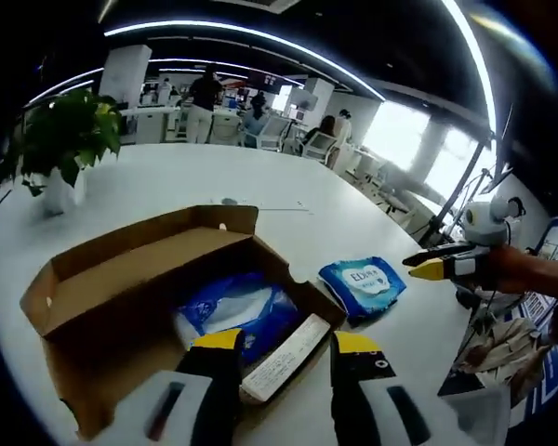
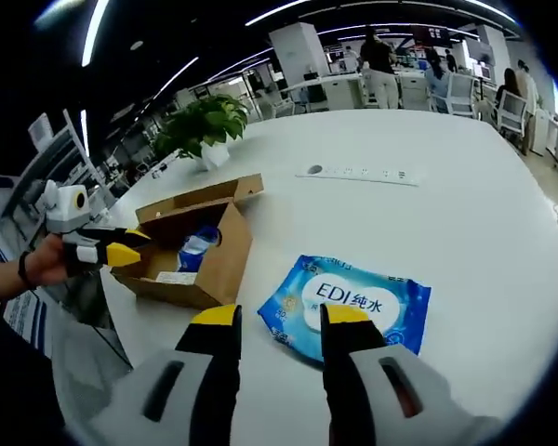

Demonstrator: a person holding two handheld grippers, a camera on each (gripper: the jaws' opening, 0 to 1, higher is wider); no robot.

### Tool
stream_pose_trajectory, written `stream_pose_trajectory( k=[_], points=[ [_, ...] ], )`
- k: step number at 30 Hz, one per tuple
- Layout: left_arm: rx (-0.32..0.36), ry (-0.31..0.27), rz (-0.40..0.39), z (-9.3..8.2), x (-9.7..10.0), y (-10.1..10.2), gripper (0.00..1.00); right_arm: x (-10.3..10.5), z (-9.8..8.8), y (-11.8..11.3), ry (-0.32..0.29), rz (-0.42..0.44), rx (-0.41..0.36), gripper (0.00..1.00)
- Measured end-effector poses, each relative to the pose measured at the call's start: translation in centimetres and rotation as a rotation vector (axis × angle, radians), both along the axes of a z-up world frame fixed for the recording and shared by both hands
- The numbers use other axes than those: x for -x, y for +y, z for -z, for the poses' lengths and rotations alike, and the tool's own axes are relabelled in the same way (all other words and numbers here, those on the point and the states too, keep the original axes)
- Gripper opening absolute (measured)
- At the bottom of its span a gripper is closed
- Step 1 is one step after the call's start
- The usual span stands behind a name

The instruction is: Operate the shoe box by opening the lid, removing the specified soft item, and placing it in the target area until the item is outside and the box remains undamaged.

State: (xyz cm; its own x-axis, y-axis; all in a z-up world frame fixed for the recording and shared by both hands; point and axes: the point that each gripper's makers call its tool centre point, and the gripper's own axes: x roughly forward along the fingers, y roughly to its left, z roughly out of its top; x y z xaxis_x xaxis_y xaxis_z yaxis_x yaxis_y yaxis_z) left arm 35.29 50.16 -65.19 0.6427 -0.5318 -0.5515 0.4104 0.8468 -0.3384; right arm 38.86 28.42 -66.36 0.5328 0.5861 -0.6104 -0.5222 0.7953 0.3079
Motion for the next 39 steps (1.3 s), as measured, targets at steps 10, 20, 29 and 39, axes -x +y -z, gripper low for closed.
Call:
stream_pose_trajectory(
  k=[10,20,29,39],
  points=[
    [-0.031,-0.031,-0.033,-0.1,1.9,5.3,0.43,-0.3,-0.9,5.1,-0.004,-0.081,-0.023,0.41],
    [-0.043,-0.028,-0.096,0.3,3.4,9.3,0.46,-0.7,-1.9,9.6,-0.036,-0.163,-0.007,0.44],
    [-0.034,-0.016,-0.144,0.8,4.6,11.5,0.46,-0.8,-1.6,13.3,-0.043,-0.267,0.042,0.46],
    [-0.018,-0.002,-0.181,1.5,4.9,13.2,0.46,-0.8,-1.2,16.2,-0.032,-0.322,0.049,0.46]
  ],
)
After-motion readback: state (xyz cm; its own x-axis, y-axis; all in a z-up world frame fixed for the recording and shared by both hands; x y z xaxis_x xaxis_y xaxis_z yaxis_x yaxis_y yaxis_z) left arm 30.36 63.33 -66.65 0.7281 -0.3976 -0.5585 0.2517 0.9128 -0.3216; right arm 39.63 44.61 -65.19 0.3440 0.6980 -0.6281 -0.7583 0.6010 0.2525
